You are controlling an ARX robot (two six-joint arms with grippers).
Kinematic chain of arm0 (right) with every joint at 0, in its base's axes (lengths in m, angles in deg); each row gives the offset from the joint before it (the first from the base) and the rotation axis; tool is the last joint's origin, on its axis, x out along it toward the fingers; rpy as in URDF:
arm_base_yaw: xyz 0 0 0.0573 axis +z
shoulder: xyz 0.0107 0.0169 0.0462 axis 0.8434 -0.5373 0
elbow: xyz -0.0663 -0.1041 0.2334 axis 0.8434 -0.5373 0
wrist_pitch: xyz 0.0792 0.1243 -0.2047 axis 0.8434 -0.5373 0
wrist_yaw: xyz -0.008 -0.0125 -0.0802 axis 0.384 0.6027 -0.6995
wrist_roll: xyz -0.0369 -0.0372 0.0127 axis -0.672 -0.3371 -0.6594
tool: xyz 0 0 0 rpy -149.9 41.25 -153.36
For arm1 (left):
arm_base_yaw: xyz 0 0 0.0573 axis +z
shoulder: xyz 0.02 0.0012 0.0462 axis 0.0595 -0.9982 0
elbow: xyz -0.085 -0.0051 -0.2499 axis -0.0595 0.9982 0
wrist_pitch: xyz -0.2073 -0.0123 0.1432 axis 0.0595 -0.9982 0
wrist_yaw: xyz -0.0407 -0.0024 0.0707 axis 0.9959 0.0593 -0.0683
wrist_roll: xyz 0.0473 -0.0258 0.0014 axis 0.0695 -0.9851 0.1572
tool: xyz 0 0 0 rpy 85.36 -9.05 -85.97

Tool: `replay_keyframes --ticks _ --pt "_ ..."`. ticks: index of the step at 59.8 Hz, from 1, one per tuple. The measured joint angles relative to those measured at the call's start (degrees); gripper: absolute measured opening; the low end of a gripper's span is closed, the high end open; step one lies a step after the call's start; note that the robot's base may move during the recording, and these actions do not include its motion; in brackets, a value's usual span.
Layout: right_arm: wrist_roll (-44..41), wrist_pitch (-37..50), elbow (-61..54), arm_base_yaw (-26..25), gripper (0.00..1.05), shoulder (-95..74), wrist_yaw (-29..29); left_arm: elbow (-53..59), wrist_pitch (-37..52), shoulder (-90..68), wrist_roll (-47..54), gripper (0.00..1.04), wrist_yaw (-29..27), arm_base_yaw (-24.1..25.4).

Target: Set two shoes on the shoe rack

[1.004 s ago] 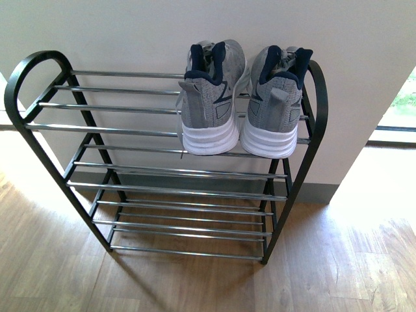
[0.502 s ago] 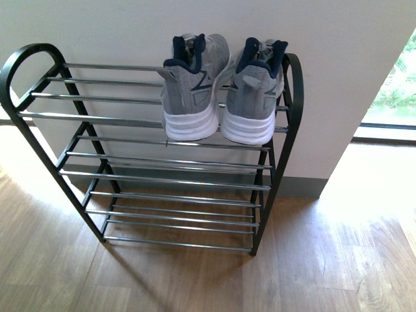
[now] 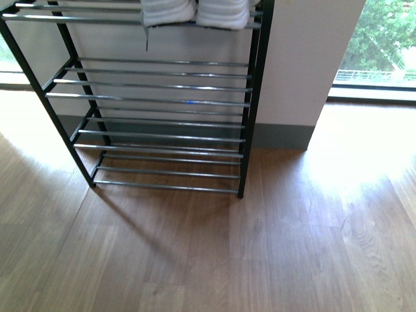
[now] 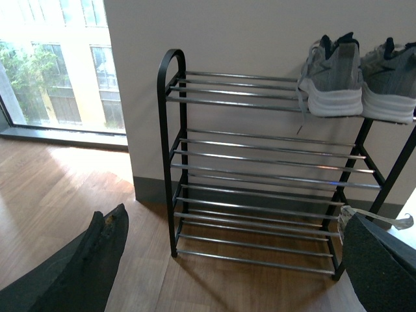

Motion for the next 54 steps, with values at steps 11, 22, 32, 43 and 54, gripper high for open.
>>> replay_keyframes --ticks 11,22,32,43,54 --pt "0.0 0.0 0.0 0.0 0.96 0.0 0.0 0.0 0.0 0.0 0.0 0.95 0.0 0.0" --pt "0.0 0.0 0.0 0.0 0.96 0.0 0.0 0.0 0.0 0.0 0.0 0.95 0.0 0.0" --pt "0.0 0.0 0.0 0.0 0.96 0.0 0.0 0.0 0.0 0.0 0.0 0.95 0.0 0.0" --pt "0.0 0.0 0.0 0.0 0.96 0.0 0.0 0.0 0.0 0.0 0.0 0.95 0.0 0.0" --pt "0.0 0.0 0.0 0.0 0.96 0.0 -0.1 0.0 0.0 0.0 0.0 0.95 0.0 0.0"
